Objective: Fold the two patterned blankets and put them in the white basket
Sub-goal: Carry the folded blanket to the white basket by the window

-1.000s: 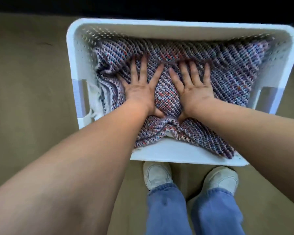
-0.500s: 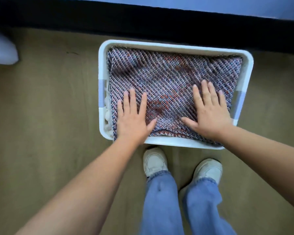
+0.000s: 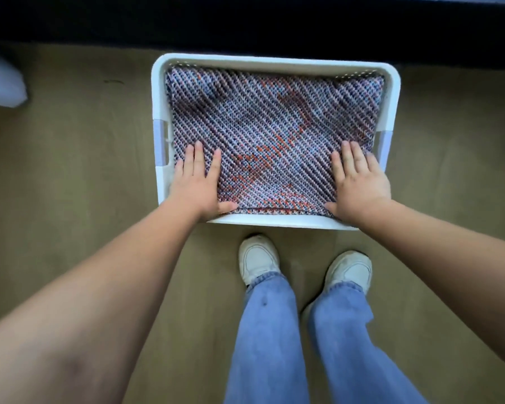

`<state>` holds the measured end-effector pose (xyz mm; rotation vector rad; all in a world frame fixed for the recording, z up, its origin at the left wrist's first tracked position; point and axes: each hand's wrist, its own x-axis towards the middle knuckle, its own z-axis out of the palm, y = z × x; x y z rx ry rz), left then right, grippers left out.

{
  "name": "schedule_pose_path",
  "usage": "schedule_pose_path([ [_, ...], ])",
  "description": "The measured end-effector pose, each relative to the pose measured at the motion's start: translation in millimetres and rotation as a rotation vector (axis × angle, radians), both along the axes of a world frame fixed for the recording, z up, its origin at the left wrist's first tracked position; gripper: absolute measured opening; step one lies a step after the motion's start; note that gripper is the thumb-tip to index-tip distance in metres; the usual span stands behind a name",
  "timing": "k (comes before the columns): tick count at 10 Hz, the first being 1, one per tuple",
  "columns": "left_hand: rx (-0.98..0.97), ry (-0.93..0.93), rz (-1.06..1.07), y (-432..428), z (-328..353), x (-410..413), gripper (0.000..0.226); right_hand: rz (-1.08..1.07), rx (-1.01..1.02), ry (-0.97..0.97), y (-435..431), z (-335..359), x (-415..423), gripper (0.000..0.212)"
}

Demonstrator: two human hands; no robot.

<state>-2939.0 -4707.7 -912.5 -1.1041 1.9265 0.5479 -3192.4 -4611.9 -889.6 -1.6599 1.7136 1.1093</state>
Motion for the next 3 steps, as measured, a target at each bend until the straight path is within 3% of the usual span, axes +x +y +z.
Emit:
schedule_pose_path([
  [1, 0.008, 0.040, 0.089, 14, 43, -17, 0.093, -0.075, -0.054, -0.167, 18, 46, 8, 0.079],
  [3, -0.024, 0.166, 0.188, 42, 150, -40, 0.077, -0.301, -0.295, -0.317, 31, 150, 46, 0.050],
])
